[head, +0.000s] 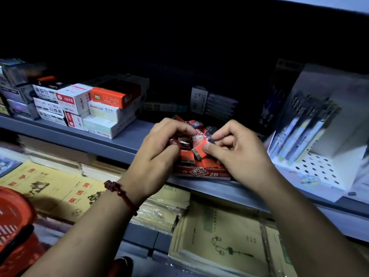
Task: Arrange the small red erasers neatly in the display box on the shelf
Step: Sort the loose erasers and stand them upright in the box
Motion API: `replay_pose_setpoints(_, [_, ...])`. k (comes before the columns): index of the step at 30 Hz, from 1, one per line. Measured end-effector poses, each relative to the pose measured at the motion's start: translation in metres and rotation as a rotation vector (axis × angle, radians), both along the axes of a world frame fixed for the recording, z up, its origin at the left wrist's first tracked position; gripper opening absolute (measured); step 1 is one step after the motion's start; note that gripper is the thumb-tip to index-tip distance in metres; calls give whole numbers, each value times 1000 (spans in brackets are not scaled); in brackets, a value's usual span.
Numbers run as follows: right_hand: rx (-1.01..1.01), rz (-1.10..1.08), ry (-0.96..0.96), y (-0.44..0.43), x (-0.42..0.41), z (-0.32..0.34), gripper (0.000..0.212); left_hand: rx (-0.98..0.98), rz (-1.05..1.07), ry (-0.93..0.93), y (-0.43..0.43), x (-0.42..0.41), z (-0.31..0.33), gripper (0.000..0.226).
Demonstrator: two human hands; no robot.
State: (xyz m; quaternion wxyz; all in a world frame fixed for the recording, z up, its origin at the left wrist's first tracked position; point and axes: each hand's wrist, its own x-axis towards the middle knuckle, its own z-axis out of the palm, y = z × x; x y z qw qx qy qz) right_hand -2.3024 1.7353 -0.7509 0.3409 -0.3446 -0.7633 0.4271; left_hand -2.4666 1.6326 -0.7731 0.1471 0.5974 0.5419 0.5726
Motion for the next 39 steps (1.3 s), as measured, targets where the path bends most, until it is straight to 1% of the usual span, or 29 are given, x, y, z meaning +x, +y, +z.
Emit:
replay_pose_setpoints(3, [-19,37,-2,4,4,1,19,-42,-52,-19,-4,0,-4,56])
replay_pose_setpoints(8, [2,97,-93,7,5,6,18,-94,-79,17,-6,-5,-5,66])
replay_pose_setpoints(12, [57,154,-163,8,6,5,16,-80,-26,84,-12,-12,-1,77])
replay_pose_setpoints(14, [87,152,-189,9,6,5,18,-71,7,89,-15,-18,3,71])
replay_pose_setpoints(15, [94,148,-197,10,6,5,18,-59,44,101,-16,-21,4,63])
replay_pose_setpoints(17, [95,153,-218,10,6,4,19,-32,159,181,-14,-27,4,44])
replay_pose_setpoints(18, [91,160,-237,8,6,4,20,-37,201,204,-12,-29,2,38])
replay_pose_setpoints(21, [111,168,-304,7,4,6,23,-99,219,147,-9,-31,-5,26])
replay_pose_setpoints(24, [149,167,-343,4,2,10,22,-140,203,87,-7,-30,-7,21])
replay_pose_setpoints(28, [183,158,-375,-2,1,10,10,-151,217,-3,-7,-28,-3,18])
replay_pose_setpoints(30, [207,134,-358,-2,0,9,9,-152,227,-83,-6,-26,-1,18])
replay_pose_setpoints(34, [176,78,-320,-1,1,8,7,-90,237,-217,-5,-27,3,21])
replay_pose_setpoints(36, [180,66,-314,-2,2,7,8,-66,234,-252,-7,-28,5,21])
replay_pose_setpoints(39, [190,35,-253,-3,3,5,8,-49,222,-267,-8,-27,7,17])
